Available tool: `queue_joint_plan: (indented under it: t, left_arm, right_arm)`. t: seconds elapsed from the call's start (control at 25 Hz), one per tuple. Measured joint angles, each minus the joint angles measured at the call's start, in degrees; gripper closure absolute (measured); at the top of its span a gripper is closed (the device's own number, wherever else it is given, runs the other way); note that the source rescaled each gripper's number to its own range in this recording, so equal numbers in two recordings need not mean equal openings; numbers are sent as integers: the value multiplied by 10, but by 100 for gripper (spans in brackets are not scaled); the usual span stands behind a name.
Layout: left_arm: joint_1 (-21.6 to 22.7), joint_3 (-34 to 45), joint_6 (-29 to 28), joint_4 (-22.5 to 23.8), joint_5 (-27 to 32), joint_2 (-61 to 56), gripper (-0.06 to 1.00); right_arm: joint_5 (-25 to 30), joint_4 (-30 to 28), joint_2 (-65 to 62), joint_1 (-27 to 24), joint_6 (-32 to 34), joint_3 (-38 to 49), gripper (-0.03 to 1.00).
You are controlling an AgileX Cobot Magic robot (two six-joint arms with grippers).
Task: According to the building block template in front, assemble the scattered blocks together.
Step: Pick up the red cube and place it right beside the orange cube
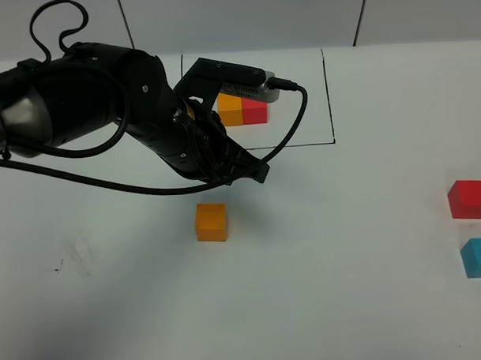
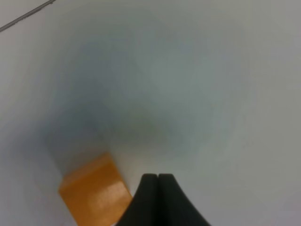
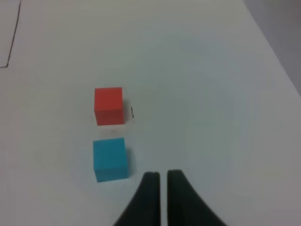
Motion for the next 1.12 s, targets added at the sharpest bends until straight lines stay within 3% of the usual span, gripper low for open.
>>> queue_joint_plan:
  t: [0.32,0.6,1.12]
  left_arm:
    - [33,1,-1,41,6,-54,94]
    - [124,14,-7,71,105,-138,94]
    - [317,249,-16,80,120,-399,94]
  right_arm:
    - [0,0,0,0,0,0,97]
    - [0,0,0,0,0,0,97]
    - [0,0,0,0,0,0,97]
